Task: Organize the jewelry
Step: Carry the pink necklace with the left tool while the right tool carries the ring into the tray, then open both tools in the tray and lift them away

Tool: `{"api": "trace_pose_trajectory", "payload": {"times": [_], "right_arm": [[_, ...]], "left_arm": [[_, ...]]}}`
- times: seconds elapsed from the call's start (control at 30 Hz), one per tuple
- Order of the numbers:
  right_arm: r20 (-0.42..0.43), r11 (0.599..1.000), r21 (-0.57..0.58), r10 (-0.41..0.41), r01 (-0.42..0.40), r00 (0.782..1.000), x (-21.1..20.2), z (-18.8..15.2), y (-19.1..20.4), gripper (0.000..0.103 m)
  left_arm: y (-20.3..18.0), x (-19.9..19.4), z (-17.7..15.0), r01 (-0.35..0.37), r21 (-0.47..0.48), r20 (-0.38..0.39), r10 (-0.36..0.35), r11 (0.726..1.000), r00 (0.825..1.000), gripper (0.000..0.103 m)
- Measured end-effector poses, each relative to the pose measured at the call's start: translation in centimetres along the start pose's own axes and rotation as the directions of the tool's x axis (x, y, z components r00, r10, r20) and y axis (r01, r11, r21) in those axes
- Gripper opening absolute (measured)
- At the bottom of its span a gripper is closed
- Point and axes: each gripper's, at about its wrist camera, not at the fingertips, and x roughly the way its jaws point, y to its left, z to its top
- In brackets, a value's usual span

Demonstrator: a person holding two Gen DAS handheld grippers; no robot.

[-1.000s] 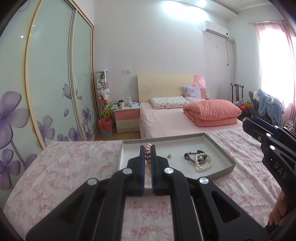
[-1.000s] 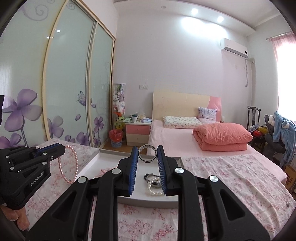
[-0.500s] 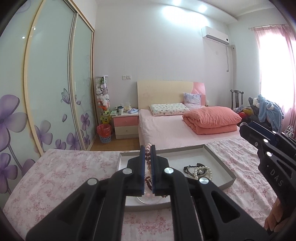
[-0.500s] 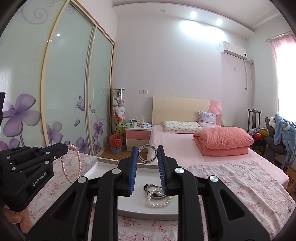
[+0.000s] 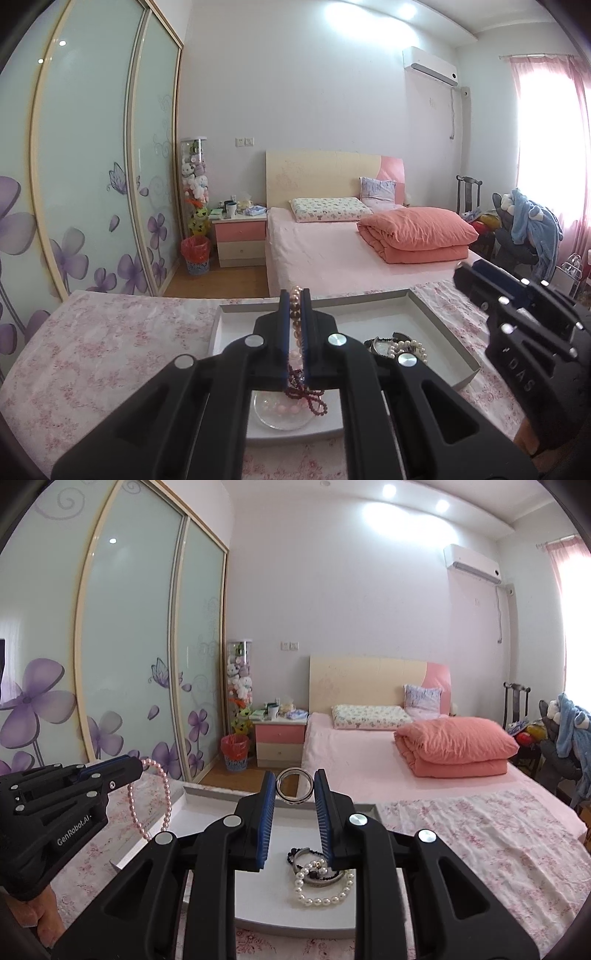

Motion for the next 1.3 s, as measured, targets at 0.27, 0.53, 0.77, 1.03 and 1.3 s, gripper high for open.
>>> {"api": "trace_pose_trajectory", "payload": {"times": [0.27, 0.53, 0.77, 1.03, 1.3], "right_arm": [[-0.127, 0.998, 0.053, 0.032, -0.025, 0.991, 4.2, -1.9, -1.2, 0.023], [-0.173, 0.995, 0.099, 0.029, -0.012, 0.985, 4.8, -2.1, -2.2, 0.045], [-0.166, 0.989, 0.145, 0.002, 0.023, 0.986, 2.6, -1.4, -3.8, 0.049], [-0.17, 0.988, 0.147, -0.013, 0.038, 0.985, -2.5, -1.2, -3.2, 0.079], [-0.144, 0.994, 0.107, -0.005, 0.021, 0.99, -8.2, -1.5, -1.2, 0.101]], "left_arm": [[0.0, 4.4, -1.2, 0.013, -0.005, -0.073, -0.014, 1.0, 0.997, 0.007], [1.5, 6.5, -1.7, 0.049, -0.079, -0.156, -0.061, 0.996, 0.986, 0.017], [5.8, 3.2, -0.4, -0.003, -0.176, -0.118, -0.018, 0.984, 0.993, 0.03], [7.4, -3.4, -1.1, -0.065, -0.152, -0.089, 0.052, 0.986, 0.995, 0.063], [6.4, -10.3, -3.5, -0.139, -0.082, -0.032, 0.136, 0.987, 0.99, 0.099]]}}
